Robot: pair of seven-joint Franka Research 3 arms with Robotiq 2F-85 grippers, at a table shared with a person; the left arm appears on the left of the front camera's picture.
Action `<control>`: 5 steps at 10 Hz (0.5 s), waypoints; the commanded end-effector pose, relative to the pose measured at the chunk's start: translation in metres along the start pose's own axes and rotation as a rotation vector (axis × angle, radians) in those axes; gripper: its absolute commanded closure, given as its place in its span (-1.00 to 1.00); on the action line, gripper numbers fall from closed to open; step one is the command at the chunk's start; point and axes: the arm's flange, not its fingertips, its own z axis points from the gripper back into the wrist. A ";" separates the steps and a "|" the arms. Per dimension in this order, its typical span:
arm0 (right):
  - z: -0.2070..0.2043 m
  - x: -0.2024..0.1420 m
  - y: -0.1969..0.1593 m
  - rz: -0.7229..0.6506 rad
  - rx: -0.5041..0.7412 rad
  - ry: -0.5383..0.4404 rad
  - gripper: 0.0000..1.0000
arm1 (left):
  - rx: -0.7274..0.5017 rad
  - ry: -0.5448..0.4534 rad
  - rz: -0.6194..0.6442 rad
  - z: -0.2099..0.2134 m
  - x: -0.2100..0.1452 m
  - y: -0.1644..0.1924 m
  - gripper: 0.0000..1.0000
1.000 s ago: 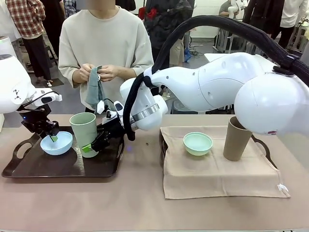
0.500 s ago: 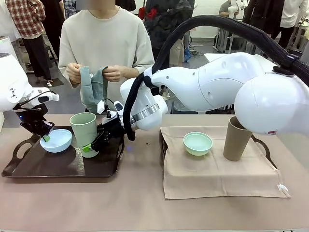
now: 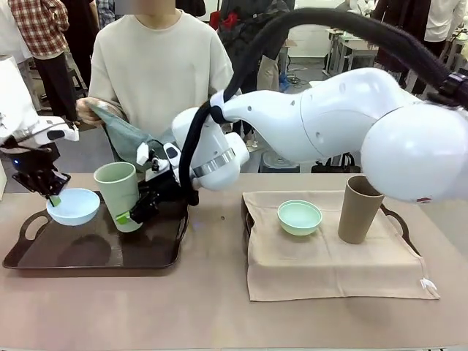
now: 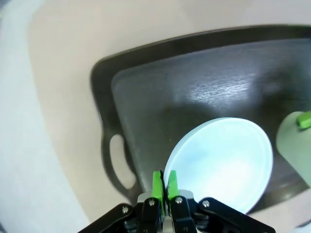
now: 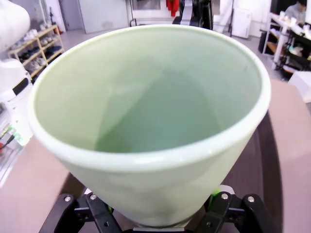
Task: Set up a tray with a mat and arrange the tableware.
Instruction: Pick up the Picnic Bowl and Reusable plastic cup from the Handle tray in front of the human's position and hold them in the air.
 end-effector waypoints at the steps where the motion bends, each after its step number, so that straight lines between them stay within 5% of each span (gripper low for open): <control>1: 0.015 0.049 0.033 0.042 -0.050 0.096 1.00 | 0.023 -0.042 0.038 0.047 -0.022 -0.002 0.92; 5: 0.035 0.147 0.089 0.196 -0.168 0.141 1.00 | 0.069 -0.189 0.086 0.127 -0.046 0.002 0.92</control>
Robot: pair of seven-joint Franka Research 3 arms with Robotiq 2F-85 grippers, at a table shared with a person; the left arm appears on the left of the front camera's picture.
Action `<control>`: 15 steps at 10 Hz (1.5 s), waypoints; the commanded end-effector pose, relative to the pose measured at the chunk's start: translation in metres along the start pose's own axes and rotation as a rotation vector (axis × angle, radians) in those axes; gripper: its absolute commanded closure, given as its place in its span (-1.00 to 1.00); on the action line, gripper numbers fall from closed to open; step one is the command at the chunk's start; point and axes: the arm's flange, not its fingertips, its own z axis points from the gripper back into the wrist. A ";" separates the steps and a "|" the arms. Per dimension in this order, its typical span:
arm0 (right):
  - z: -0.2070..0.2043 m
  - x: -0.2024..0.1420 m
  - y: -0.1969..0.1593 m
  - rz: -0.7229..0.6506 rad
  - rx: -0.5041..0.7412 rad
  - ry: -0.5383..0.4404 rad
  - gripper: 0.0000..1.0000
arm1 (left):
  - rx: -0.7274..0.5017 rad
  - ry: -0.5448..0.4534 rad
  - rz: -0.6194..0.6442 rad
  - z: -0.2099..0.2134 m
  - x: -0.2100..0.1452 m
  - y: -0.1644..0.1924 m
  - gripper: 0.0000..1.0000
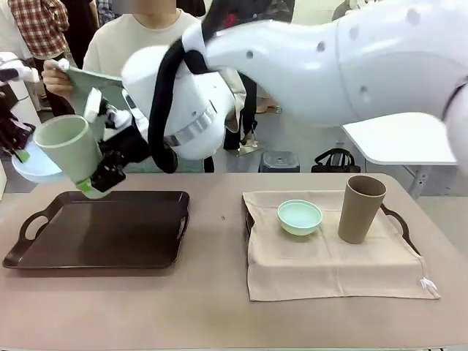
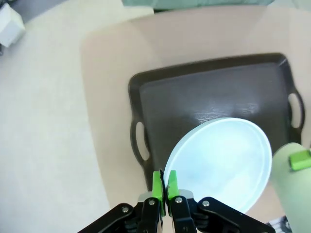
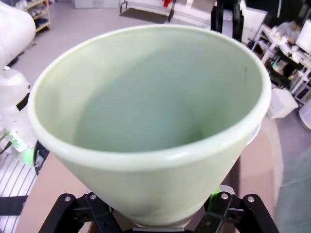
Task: Set up a tray with a mat and arrange the tableware.
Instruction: Pick up the Picnic Bowl and Reusable plastic cup from the Handle tray in front of the human's position and hold them in the air, then place the Picnic Bowl and Reusable plastic cup back onto the Handle tray in front of the human's position.
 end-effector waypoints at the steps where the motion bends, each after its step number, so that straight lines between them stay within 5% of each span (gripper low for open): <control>1: 0.021 0.012 0.018 0.000 -0.071 0.039 1.00 | 0.053 -0.012 0.049 0.004 -0.007 0.001 0.92; 3: 0.036 0.009 0.017 -0.072 -0.123 0.013 1.00 | 0.000 0.000 0.000 0.000 0.000 0.000 0.92; 4: 0.023 0.025 0.011 0.020 -0.066 0.015 1.00 | 0.000 0.000 0.000 0.000 0.000 0.000 0.92; 15: 0.023 0.025 0.011 0.020 -0.066 0.015 1.00 | 0.000 0.000 0.000 0.000 0.000 0.000 0.92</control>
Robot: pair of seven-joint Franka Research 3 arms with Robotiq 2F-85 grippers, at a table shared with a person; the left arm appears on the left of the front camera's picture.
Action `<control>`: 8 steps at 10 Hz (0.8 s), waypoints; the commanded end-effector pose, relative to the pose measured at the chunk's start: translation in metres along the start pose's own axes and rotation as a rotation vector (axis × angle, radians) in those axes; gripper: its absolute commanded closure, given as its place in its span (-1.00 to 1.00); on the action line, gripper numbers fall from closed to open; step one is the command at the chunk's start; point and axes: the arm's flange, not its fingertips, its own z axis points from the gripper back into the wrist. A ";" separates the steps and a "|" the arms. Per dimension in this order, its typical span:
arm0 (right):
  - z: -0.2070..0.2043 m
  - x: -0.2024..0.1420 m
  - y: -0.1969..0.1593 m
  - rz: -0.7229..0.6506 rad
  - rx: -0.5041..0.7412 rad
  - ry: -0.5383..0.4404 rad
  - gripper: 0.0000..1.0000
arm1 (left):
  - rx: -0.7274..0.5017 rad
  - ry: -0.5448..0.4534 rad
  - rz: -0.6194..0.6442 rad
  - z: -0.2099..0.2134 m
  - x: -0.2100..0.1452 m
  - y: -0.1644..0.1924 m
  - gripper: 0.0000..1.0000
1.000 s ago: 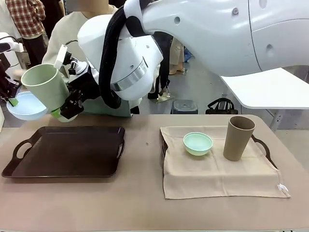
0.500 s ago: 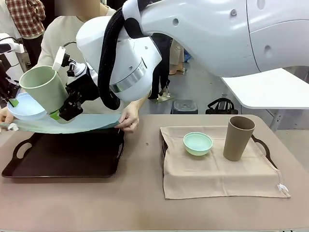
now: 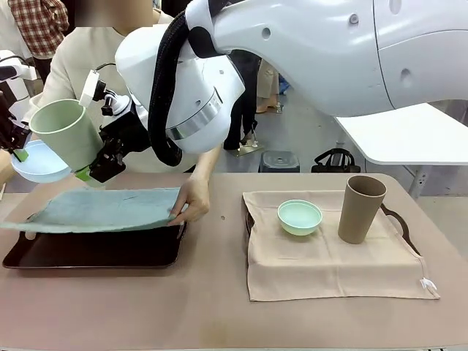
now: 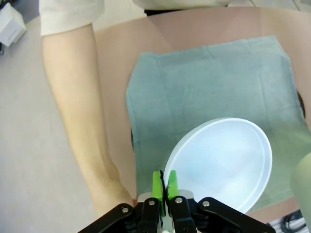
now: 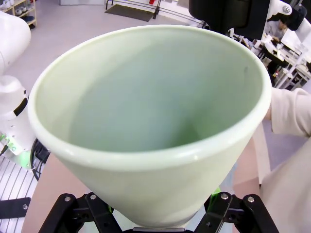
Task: Set up a tray with a mat and arrange the tableware.
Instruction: Place the Picnic Bowl and Reusable plastic cup back onto the Handle tray in front of the human's position.
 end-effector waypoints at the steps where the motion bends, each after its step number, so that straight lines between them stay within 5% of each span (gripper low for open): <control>1: -0.003 0.003 -0.004 0.015 0.007 -0.006 1.00 | -0.001 -0.004 -0.005 0.001 0.000 0.000 0.92; 8: -0.003 0.003 -0.004 0.015 0.007 -0.006 1.00 | -0.001 -0.004 -0.005 0.001 0.000 0.000 0.92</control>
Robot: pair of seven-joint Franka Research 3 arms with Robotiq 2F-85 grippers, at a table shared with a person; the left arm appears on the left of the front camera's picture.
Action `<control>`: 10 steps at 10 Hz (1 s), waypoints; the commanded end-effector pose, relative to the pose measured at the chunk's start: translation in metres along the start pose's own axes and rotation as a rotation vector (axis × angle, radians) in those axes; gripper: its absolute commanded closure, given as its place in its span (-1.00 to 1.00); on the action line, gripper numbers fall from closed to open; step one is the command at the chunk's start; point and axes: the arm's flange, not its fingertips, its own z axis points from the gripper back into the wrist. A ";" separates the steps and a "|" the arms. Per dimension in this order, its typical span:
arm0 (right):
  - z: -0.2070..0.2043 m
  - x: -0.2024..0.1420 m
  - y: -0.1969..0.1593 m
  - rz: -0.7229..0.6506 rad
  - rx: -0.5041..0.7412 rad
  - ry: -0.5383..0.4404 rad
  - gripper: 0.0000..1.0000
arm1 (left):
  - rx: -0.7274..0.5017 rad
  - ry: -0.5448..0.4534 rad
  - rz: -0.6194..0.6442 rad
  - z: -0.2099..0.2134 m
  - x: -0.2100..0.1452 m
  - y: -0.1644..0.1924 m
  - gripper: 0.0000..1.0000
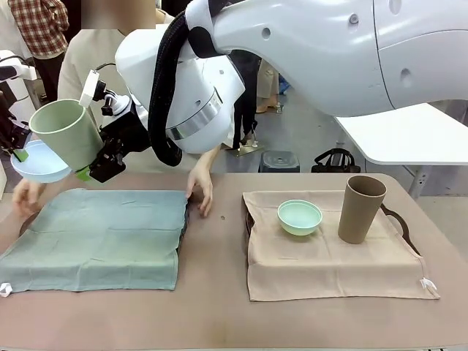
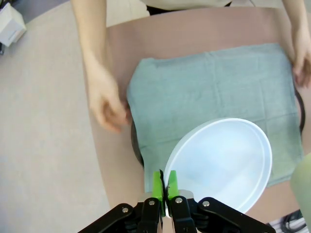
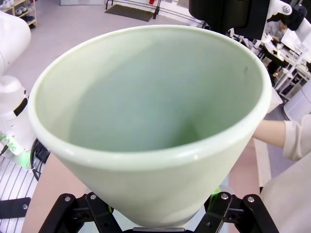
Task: Set up a tray with a mat and arrange the tableware.
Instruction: Place the Picnic Bowl and Reusable plastic cup back onto the Handle tray in front of the human's position.
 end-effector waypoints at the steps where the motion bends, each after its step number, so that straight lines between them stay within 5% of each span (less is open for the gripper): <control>1: -0.003 0.003 -0.004 0.015 0.007 -0.006 1.00 | -0.001 -0.004 -0.005 0.001 0.000 0.000 0.92; 10: -0.003 0.003 -0.004 0.015 0.007 -0.006 1.00 | -0.001 -0.004 -0.005 0.001 0.000 0.000 0.92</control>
